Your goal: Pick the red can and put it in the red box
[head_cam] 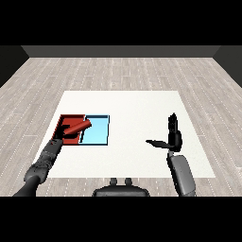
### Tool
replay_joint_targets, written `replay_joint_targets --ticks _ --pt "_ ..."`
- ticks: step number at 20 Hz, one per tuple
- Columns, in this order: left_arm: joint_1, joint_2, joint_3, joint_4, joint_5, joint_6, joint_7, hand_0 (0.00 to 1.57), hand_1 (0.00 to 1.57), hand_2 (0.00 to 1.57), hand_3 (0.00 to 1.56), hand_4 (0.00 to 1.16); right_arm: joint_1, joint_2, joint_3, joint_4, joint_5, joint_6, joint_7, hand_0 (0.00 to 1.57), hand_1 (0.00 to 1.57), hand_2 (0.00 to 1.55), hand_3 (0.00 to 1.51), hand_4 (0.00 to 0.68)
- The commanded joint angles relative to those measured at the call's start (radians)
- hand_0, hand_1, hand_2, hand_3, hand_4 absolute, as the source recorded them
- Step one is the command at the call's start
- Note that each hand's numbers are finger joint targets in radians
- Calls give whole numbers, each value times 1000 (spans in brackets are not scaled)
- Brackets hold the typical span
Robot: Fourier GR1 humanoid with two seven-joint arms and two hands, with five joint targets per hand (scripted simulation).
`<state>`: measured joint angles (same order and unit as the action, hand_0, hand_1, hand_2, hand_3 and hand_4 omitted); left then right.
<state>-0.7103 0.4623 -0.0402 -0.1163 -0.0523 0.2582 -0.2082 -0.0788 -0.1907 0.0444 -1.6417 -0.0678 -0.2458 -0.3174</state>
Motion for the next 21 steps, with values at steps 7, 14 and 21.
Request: replay_joint_targets --ticks 7,14,21 --pt "-87 88 34 39 3 -1 67 0 0 0 0 0 41 47 33 -39 4 12 -26 0 0 0 0 0" --pt "-28 18 294 -233 278 -34 -396 0 0 0 0 0 16 34 -1 -56 -76 67 -23 0 0 0 0 0" --pt "29 -223 274 -485 360 -222 -570 0 0 0 0 0 51 45 37 -27 -151 180 -57 0 0 0 0 0"
